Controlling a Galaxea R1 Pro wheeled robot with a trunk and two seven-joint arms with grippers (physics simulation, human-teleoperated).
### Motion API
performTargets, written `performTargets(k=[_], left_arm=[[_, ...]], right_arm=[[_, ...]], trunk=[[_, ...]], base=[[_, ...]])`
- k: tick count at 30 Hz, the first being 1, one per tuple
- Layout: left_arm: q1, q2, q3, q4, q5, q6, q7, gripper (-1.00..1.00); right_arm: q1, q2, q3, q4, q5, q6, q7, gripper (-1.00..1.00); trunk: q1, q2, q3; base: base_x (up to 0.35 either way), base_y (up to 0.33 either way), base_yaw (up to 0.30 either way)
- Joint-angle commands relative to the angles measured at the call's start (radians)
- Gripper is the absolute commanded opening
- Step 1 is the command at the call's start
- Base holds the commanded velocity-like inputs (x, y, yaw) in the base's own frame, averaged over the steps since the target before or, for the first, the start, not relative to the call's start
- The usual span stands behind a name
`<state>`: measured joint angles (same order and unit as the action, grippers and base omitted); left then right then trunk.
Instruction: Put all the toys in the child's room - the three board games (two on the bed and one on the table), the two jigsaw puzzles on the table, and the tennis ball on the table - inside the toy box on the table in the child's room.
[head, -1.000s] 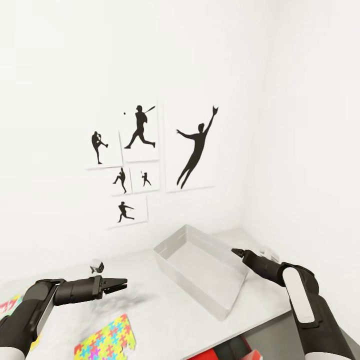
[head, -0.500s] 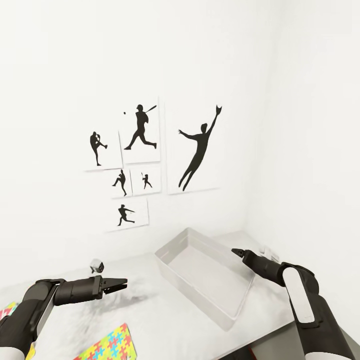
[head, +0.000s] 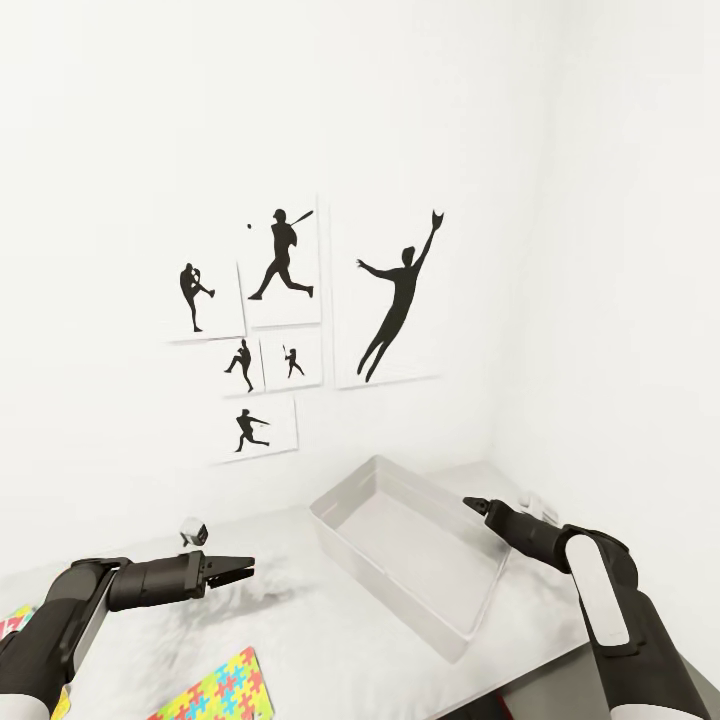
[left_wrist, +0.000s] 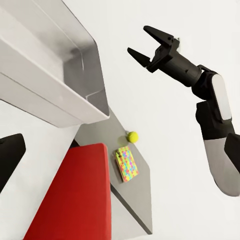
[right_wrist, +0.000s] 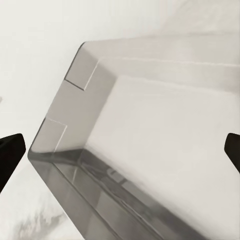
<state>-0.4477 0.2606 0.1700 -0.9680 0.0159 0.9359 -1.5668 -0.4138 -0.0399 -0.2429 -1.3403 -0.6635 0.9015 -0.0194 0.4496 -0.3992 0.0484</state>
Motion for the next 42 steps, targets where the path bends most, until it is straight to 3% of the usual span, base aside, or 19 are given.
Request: performTargets(k=[1,42], left_arm=[[0.000,0.000,0.000,0.000,-0.001,0.011,-0.004,1.00],[0.000,0.000,0.000,0.000,-0.001,0.011,-0.004,1.00]], right_arm=[[0.000,0.000,-0.001,0.000,-0.004,0.004,-0.002,1.00],[0.000,-0.001,-0.001,0.002,-0.005,-0.023,-0.002,1.00]], trunk=[[0.000,-0.001,0.000],[0.000,-0.001,0.000]], base=[[0.000,0.000,0.000],[0.000,0.000,0.000]])
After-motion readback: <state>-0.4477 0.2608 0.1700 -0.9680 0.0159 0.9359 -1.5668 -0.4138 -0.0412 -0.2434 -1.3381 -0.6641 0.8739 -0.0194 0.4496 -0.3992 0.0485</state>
